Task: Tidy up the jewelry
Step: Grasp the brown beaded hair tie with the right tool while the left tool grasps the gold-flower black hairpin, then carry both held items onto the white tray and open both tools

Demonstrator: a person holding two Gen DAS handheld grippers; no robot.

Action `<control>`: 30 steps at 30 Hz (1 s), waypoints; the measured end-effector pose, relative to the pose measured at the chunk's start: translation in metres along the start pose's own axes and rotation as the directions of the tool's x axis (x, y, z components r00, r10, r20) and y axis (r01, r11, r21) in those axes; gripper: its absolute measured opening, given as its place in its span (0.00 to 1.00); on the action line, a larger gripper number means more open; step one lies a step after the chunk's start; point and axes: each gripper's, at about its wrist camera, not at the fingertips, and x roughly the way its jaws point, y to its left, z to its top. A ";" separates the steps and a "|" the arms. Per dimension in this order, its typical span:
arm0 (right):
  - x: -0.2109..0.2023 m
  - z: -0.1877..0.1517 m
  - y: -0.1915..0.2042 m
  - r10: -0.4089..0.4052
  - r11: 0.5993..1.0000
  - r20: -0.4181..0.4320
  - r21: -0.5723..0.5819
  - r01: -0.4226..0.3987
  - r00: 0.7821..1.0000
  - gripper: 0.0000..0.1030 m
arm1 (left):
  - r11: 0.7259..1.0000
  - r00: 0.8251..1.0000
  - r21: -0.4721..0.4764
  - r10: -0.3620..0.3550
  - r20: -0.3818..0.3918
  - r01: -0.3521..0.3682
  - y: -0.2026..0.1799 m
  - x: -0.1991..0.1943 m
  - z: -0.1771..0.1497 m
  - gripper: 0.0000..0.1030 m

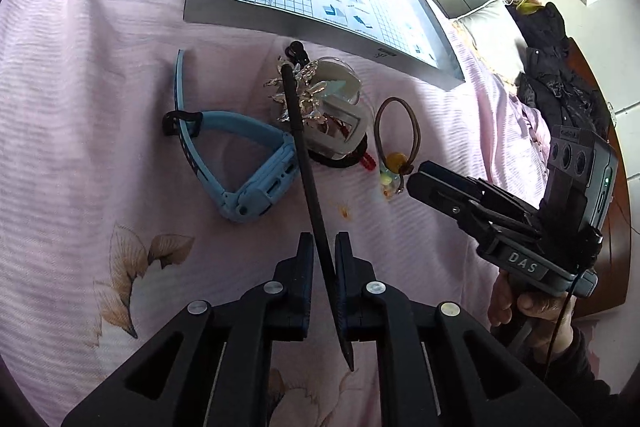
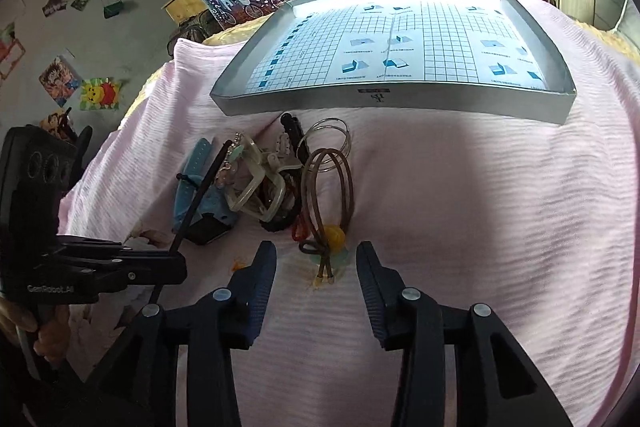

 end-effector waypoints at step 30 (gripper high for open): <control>0.009 0.000 -0.002 0.005 1.000 0.058 -0.013 -0.004 0.998 0.18 | 0.988 0.982 -0.107 -0.088 0.168 0.107 0.013 -0.011 -0.001 0.03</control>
